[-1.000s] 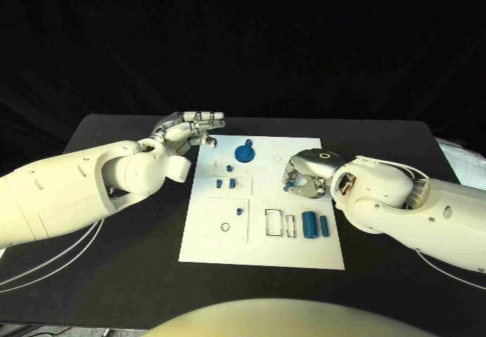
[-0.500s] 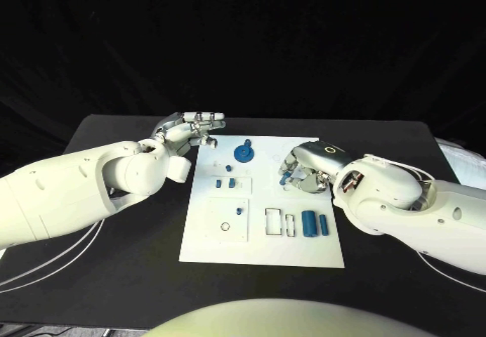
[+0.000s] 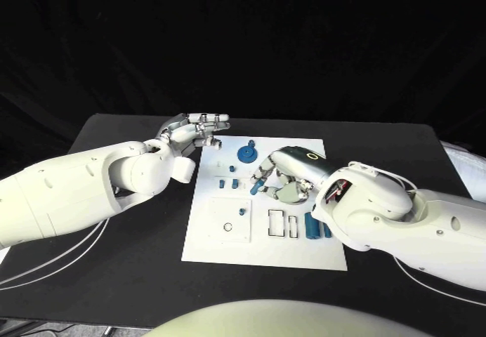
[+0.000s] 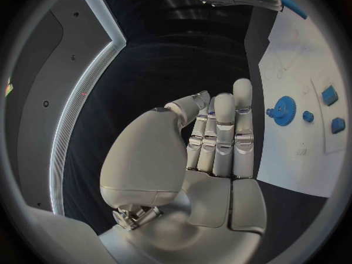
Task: Assemble the parts on the task board
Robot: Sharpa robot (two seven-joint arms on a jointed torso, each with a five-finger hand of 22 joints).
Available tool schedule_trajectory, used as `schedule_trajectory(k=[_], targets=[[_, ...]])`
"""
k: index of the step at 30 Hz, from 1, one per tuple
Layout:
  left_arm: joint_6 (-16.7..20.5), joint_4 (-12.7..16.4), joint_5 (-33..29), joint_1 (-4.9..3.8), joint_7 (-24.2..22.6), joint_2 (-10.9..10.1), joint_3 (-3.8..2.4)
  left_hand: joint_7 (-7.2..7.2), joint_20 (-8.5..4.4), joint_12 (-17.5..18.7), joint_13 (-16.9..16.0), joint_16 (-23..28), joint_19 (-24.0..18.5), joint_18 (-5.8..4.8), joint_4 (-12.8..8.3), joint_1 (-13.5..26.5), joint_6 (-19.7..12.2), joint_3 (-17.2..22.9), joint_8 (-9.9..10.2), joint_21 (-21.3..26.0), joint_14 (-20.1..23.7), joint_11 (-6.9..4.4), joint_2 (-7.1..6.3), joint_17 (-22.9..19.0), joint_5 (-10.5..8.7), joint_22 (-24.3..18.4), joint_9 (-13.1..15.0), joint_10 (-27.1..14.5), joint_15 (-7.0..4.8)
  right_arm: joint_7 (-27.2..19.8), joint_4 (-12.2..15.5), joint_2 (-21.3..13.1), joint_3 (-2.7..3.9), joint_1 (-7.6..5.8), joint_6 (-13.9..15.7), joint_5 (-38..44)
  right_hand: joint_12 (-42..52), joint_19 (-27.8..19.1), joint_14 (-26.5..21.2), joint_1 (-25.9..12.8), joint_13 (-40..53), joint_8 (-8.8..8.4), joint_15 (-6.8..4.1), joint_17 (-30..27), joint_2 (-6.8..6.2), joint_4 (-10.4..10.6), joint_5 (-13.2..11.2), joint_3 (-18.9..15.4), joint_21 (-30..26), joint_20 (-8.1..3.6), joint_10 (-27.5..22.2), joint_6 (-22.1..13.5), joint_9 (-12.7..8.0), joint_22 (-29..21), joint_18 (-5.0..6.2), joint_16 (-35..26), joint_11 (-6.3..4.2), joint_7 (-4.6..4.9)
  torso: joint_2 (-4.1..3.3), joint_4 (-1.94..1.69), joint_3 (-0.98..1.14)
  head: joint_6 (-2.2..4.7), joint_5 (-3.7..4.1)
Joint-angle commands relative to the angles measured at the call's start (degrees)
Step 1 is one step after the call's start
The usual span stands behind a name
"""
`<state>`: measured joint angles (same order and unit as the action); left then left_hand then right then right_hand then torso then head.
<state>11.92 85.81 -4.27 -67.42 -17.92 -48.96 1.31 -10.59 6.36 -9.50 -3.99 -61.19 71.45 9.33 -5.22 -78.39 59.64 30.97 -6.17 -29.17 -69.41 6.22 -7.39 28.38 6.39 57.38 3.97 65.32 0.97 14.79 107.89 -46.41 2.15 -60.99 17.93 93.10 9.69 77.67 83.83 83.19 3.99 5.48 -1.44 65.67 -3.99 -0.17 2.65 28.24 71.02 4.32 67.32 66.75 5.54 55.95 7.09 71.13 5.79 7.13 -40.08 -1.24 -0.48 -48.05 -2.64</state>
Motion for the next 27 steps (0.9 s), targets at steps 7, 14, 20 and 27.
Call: schedule_trajectory(k=[7, 14, 20, 27], targets=[[-1.12, 0.24, 0.21, 0.06, -0.34, 0.2, -0.04, 0.02, -0.07, -0.39, -0.05, 0.22, -0.27, 1.09, 0.14, -0.18, 0.2, -0.28, -0.2, 0.18, 0.41, -0.04, 0.3, -0.06, 0.14, -0.08, -0.05, -0.4, -0.09, -2.59, -2.62, 5.93, -1.03, 2.72, -3.93, 0.79, -0.25, 0.4, 2.12, 0.77, 0.27, -0.27, -0.09, -0.13, 0.34, -0.47, 0.29, 0.84, 0.16, 0.09, 3.01, -0.12, 0.05, -0.16, -0.77, -0.16, -2.46, 0.31, -0.13, -0.02, -0.08, -0.23, -1.1], [-1.09, 0.44, 0.21, 0.06, -0.34, 0.15, -0.04, 0.02, -0.07, -0.39, -0.05, 0.22, -0.27, 1.09, 0.14, -0.18, 0.2, -0.28, -0.2, 0.18, 0.41, -0.04, 0.3, -0.06, 0.14, -0.08, -0.05, -0.4, -0.09, -2.64, -5.17, 8.61, -1.58, 4.13, -6.61, 2.31, -0.47, 0.33, 2.13, 0.37, 0.28, -0.35, -0.02, -0.12, 0.27, -0.44, 0.28, 0.88, 0.1, 0.13, 2.97, -0.15, 0.07, -0.29, -0.74, -0.14, -2.38, 0.39, -0.12, 0.0, 0.01, -0.49, -1.5], [-1.16, 0.31, 0.23, 0.06, -0.36, 0.32, -0.04, 0.02, -0.07, -0.39, -0.05, 0.22, -0.27, 1.09, 0.14, -0.18, 0.2, -0.28, -0.2, 0.18, 0.41, -0.04, 0.3, -0.06, 0.14, -0.08, -0.05, -0.4, -0.09, -1.74, -7.18, 10.11, -1.96, 4.81, -8.73, 3.79, -0.72, 0.27, 2.18, -0.08, 0.29, -0.45, 0.03, 0.06, 0.24, -0.4, 0.26, 0.87, 0.09, 0.18, 2.9, -0.21, 0.08, -0.33, -0.73, 0.03, -2.32, 0.43, -0.09, -0.01, 0.01, -0.65, -1.57], [-1.26, 0.31, 0.25, 0.06, -0.29, 0.33, -0.04, 0.02, -0.07, -0.39, -0.05, 0.22, -0.27, 1.09, 0.14, -0.18, 0.2, -0.28, -0.2, 0.18, 0.41, -0.04, 0.3, -0.06, 0.14, -0.08, -0.05, -0.4, -0.09, -0.65, -7.98, 10.75, -2.11, 5.21, -8.65, 5.44, -0.8, 0.24, 2.18, -0.25, 0.3, -0.47, 0.05, 0.04, 0.25, -0.37, 0.26, 0.86, 0.05, 0.2, 2.89, -0.22, 0.09, -0.39, -0.72, 0.02, -2.31, 0.44, -0.14, 0.13, 0.1, -0.77, -1.6]])
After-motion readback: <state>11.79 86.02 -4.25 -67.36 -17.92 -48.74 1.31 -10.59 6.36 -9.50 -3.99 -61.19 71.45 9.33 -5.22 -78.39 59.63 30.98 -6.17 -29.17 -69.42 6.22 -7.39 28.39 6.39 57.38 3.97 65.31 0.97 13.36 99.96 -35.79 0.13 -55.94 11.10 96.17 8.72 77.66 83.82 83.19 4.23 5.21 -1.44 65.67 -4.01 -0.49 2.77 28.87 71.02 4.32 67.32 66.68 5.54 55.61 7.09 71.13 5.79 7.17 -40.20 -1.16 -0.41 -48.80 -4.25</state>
